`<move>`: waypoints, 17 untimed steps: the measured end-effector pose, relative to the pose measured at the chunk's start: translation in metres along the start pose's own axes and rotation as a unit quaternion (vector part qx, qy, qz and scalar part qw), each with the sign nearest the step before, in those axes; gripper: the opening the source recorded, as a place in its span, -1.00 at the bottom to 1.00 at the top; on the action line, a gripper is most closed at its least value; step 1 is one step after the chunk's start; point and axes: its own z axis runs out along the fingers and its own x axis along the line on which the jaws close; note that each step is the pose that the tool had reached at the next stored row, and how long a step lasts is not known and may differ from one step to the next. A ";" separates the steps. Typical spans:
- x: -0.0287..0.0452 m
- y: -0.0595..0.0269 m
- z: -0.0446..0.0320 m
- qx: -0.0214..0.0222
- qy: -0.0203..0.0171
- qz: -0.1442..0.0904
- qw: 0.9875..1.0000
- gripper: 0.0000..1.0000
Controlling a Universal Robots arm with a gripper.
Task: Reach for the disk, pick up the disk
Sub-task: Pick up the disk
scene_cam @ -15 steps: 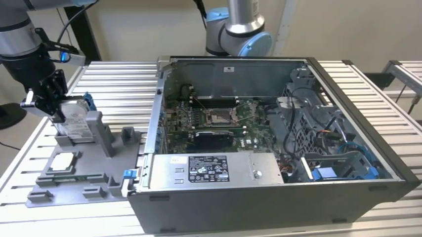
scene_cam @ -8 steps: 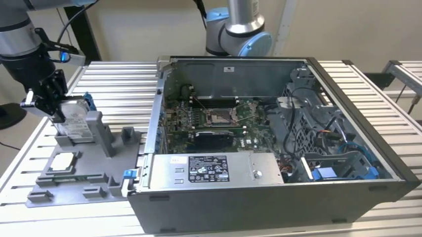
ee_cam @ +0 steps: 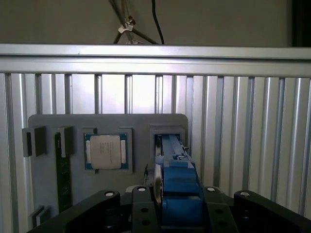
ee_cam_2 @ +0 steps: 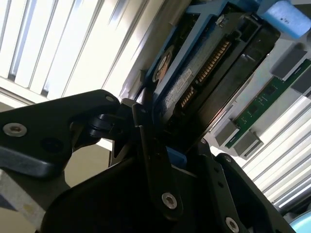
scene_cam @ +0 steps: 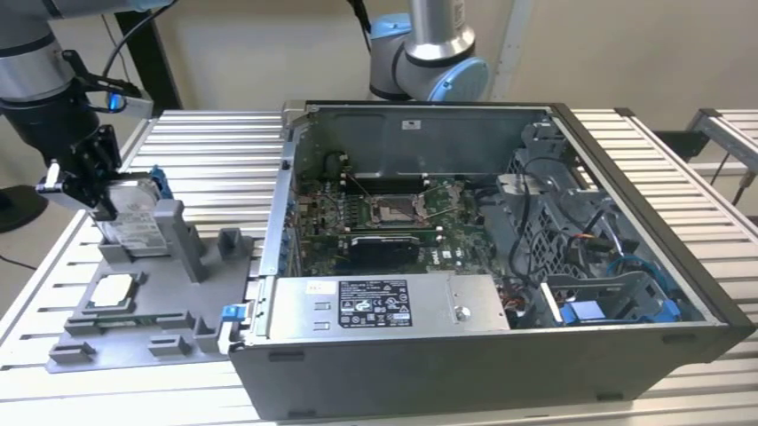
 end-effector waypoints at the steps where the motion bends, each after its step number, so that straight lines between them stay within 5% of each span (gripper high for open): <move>1: 0.0000 0.0001 -0.0005 0.000 0.000 0.000 1.000 -1.00; 17: 0.0000 -0.0002 -0.0199 0.000 0.001 0.000 1.000 -1.00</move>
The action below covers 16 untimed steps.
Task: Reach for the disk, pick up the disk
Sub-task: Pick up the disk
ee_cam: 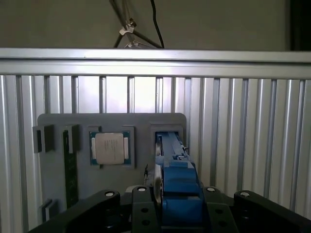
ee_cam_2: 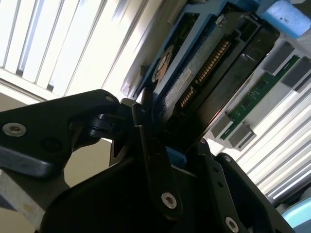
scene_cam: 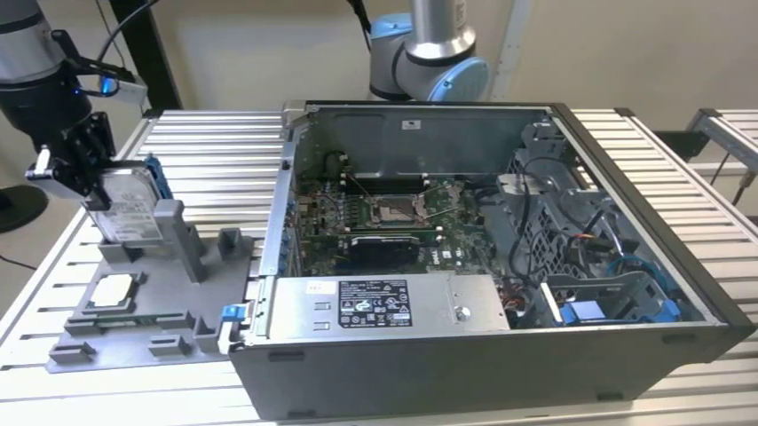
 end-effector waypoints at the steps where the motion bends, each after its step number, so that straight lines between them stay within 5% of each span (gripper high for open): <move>1: 0.0000 0.0000 -0.0013 0.000 0.000 0.000 1.000 -1.00; 16: 0.0001 -0.0002 -0.0202 0.000 0.001 0.000 1.000 -1.00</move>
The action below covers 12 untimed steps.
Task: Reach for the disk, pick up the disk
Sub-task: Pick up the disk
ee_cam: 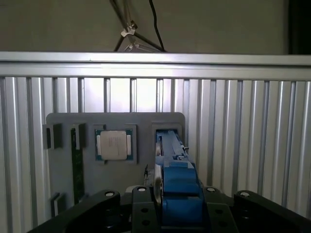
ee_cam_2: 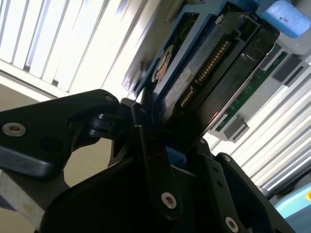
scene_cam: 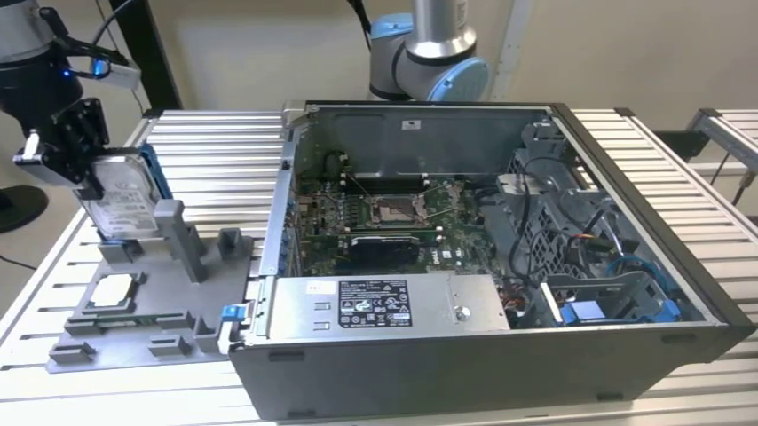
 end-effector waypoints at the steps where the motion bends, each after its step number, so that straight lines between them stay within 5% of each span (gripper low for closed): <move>1: 0.0000 0.0000 -0.0015 0.000 0.000 0.000 1.000 -1.00; 12: 0.0001 -0.0002 -0.0223 0.000 0.000 0.000 1.000 -1.00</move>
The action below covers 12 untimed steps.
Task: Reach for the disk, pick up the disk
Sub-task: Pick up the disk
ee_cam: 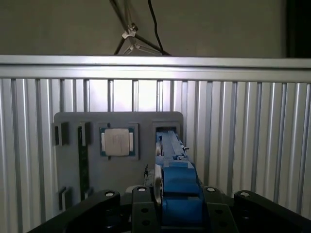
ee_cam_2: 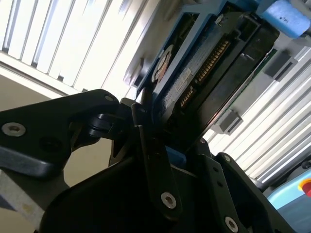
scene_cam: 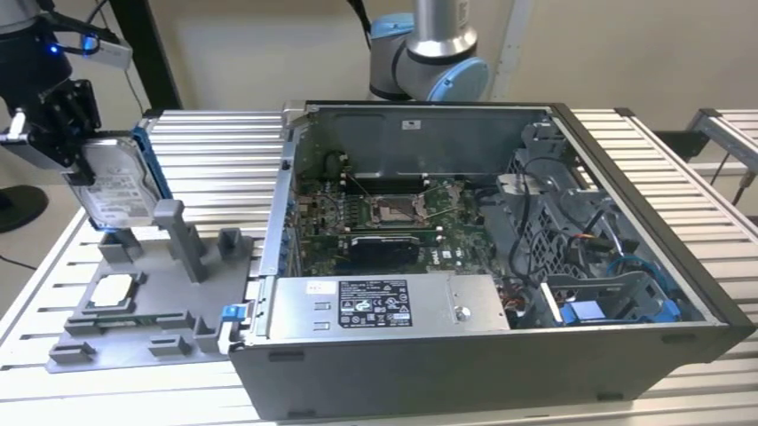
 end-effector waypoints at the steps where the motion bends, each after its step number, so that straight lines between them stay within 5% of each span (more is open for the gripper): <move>1: 0.0000 0.0000 -0.0025 0.000 0.000 0.000 1.000 -1.00; 12: 0.0001 -0.0003 -0.0278 0.000 0.000 0.000 1.000 -1.00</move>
